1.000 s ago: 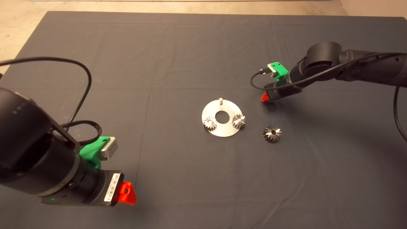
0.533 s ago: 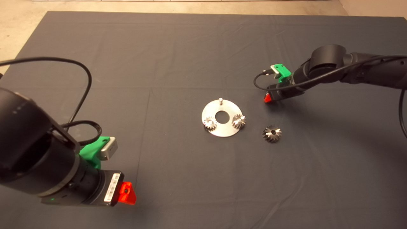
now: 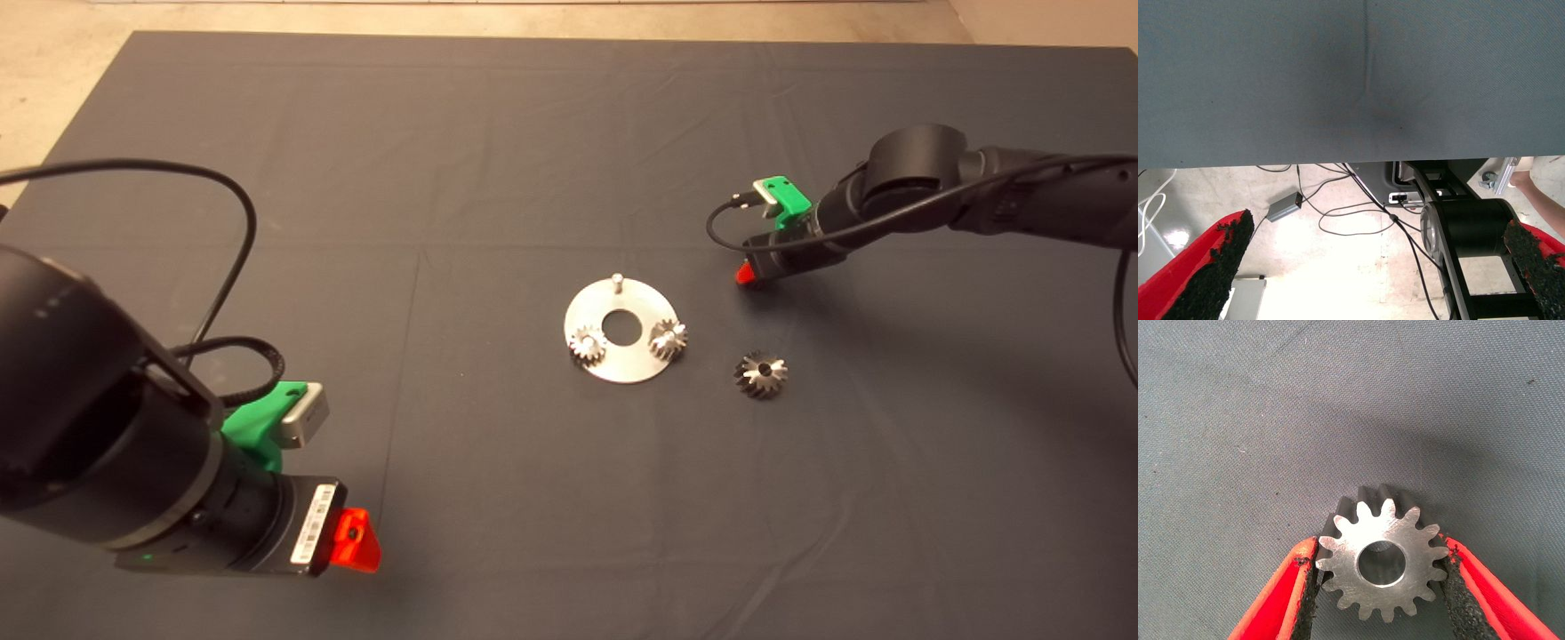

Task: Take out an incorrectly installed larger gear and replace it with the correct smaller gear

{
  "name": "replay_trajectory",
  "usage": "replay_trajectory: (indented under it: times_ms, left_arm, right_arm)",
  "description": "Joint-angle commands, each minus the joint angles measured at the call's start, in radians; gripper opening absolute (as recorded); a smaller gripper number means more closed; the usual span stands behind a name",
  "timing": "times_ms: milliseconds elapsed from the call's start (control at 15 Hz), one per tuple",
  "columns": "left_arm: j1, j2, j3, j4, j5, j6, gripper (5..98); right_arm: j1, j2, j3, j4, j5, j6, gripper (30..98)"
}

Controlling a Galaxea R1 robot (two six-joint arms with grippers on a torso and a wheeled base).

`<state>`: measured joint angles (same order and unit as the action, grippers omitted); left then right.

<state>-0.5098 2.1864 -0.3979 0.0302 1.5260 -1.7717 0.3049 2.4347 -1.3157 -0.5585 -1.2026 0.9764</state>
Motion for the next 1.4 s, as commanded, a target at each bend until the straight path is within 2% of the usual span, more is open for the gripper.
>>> replay_trajectory:
  times_ms: [0,333,600,1333]
  left_arm:
    - [-0.007,0.001,0.015,-0.012,0.051,-0.008,97.6]
    - [-0.006,0.002,0.015,-0.012,0.051,-0.008,97.6]
    - [-0.006,0.002,0.015,-0.012,0.051,-0.008,97.6]
    - [-0.006,0.002,0.015,-0.011,0.053,-0.008,97.6]
  right_arm:
    - [0.017,0.001,0.000,-0.024,0.008,-0.002,45.8]
    - [0.017,0.005,0.000,-0.024,0.009,-0.004,45.8]
    - [0.017,0.007,0.001,-0.024,0.008,-0.006,42.8]
    - [0.016,0.005,0.009,-0.024,0.005,-0.007,40.0]
